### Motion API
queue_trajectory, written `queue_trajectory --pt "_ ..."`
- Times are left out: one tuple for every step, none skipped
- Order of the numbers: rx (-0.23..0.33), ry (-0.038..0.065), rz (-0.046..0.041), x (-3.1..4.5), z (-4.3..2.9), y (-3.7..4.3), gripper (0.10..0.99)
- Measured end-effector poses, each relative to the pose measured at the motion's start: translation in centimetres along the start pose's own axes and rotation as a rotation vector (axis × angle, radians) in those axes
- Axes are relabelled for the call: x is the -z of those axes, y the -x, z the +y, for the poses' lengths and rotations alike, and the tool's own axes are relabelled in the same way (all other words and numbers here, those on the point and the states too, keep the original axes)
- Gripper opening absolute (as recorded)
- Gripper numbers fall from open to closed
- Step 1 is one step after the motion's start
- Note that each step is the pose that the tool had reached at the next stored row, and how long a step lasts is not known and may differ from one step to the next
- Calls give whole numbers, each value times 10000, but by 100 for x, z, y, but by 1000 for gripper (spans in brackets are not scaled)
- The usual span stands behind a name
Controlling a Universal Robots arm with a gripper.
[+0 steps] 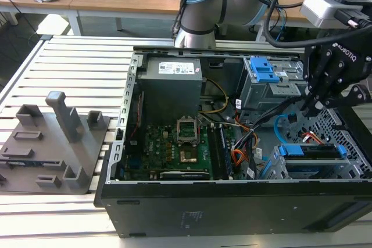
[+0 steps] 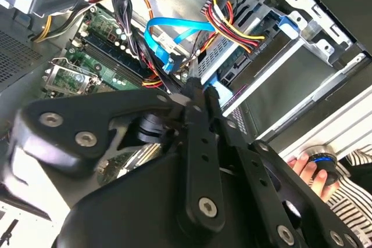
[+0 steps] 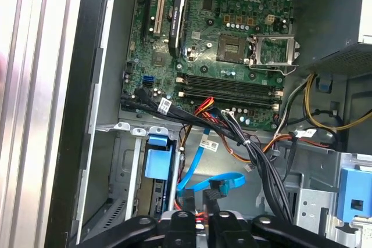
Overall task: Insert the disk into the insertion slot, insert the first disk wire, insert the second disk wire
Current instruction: 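Insert the second disk wire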
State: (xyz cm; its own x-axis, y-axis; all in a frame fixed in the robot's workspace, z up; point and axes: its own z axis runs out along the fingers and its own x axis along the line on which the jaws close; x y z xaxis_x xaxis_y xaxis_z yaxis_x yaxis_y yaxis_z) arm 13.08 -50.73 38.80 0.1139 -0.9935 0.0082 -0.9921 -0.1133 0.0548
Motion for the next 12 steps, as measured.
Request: queue_trajectory --pt "0 0 0 0 0 1 235" --pt "0 0 0 0 0 1 302" --pt "0 0 0 0 0 1 302" --pt "0 0 0 0 0 2 302" --pt "25 0 2 0 0 3 302" --pt "208 -1 10 -1 -1 3 302" --pt "368 -3 20 0 -1 3 302" --pt "548 -4 30 0 -1 3 302" --pt "717 -6 40 0 -1 3 302" --pt "905 -7 50 0 -1 3 302" --pt "986 -8 54 0 -1 3 302" --pt "989 -8 55 0 0 3 302"
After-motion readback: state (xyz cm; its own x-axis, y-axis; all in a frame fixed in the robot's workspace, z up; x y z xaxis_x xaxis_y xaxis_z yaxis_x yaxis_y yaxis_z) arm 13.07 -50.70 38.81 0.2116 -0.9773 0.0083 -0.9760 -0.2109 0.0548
